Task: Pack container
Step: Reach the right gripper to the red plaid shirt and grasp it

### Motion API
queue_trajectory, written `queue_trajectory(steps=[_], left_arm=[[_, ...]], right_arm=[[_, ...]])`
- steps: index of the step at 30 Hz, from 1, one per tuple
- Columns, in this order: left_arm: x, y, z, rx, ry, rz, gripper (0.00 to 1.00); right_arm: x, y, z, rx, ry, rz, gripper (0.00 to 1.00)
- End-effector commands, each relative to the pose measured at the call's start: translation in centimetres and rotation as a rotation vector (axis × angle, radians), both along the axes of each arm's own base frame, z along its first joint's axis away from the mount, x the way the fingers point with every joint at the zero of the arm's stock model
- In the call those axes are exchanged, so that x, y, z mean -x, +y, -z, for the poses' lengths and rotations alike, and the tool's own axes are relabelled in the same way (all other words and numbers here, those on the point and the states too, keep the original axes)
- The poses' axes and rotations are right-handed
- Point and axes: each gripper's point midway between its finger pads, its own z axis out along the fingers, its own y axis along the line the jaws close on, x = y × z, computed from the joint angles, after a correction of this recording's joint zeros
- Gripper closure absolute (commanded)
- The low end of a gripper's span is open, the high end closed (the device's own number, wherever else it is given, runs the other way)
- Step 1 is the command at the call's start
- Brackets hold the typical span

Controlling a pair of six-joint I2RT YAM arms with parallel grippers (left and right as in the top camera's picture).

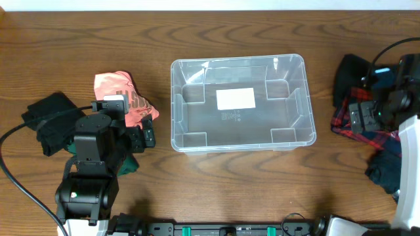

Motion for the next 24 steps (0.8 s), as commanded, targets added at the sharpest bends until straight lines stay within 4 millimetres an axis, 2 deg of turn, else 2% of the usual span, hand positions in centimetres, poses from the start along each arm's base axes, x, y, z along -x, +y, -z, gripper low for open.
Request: queue_trajectory(steps=[1,2,4,6,10,13,19,24], left_arm=[[-0.2,0.0,-1.1,0.01,-0.026,-0.003,0.02],[-0.2,0.0,-1.1,0.01,-0.027,-0.003,0.02],[-0.2,0.1,-1.2,0.008,-0.03,-0.005,0.02],[-0.2,0.1,-1.2,0.008,-0.029,-0.005,0.02],[-0.3,0.1,-1.2,0.009,-0.033,-0.005,0.02],[-0.2,0.1,-1.2,0.008,-0.03,-0.005,0.02],[-0.2,0.1,-1.1,0.008,-0.028,-0.005,0.02],[-0.2,0.1,-1.1,0.008,-0.028,-0.006,0.02]], right_arm=[[0.3,-1.2,2.1,0.03,0.124,-0.038,0.03],[0.5,-1.8,2.7,0.057,0.166,-0.03,0.01],[0.6,-4.2,3.5,0.175,0.231,0.038,0.01],[-0.3,-5.6,4.2,0.238,0.24,0.055,0.01],[-1.1,-7.0,5.7,0.302,0.306,0.009,0.01],[-1.3,-7.3,6.7,0.299,0.336,-0.022,0.01],[-0.3,-7.8,9.0,0.27,0.439,-0.073,0.01],[1.1,-7.3,13.0,0.132,0.502,-0.077,0.01]])
